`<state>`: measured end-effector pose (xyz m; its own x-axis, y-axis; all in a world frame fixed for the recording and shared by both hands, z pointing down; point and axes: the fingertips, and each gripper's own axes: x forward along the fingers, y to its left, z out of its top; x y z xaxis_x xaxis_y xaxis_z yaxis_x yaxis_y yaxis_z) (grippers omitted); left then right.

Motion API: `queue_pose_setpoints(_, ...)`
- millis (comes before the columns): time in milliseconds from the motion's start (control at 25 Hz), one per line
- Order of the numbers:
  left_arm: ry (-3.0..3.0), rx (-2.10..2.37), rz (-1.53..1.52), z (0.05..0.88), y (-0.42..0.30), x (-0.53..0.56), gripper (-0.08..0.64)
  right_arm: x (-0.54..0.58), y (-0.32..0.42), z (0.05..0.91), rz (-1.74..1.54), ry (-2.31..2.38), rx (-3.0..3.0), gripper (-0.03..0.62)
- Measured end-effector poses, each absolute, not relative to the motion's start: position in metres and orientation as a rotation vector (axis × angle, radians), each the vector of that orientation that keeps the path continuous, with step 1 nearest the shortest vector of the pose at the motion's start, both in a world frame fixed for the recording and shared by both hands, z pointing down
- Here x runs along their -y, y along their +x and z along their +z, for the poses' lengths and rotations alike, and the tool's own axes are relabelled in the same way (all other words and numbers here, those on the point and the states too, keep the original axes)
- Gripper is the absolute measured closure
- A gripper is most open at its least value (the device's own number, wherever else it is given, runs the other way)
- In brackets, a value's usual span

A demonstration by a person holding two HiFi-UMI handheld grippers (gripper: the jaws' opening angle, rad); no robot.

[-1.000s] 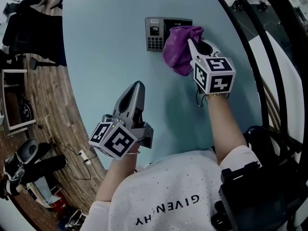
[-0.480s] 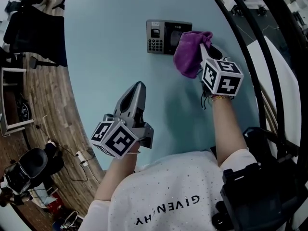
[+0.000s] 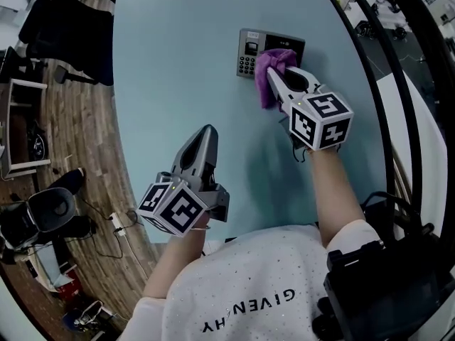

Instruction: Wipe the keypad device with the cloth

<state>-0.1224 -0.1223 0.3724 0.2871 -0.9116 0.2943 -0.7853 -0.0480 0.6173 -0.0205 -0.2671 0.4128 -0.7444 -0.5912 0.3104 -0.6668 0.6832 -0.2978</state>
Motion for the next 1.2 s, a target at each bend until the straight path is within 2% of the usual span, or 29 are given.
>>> queue_pose_setpoints(320, 1.773, 1.571, -0.26, 0.385, -0.146, 0.088, 0.555, 0.263, -0.084, 0.416, 0.566, 0.871, 2.789, 0.568)
queue_pose_setpoints(600, 1.699, 1.628, -0.288, 0.392, -0.165, 0.076, 0.555, 0.296, -0.075, 0.461, 0.525, 1.042, 2.584, 0.568)
queue_pose_setpoints(1200, 1.727, 1.607, -0.298, 0.376, -0.163, 0.066, 0.555, 0.289, -0.029, 0.467, 0.555, 1.225, 2.474, 0.568)
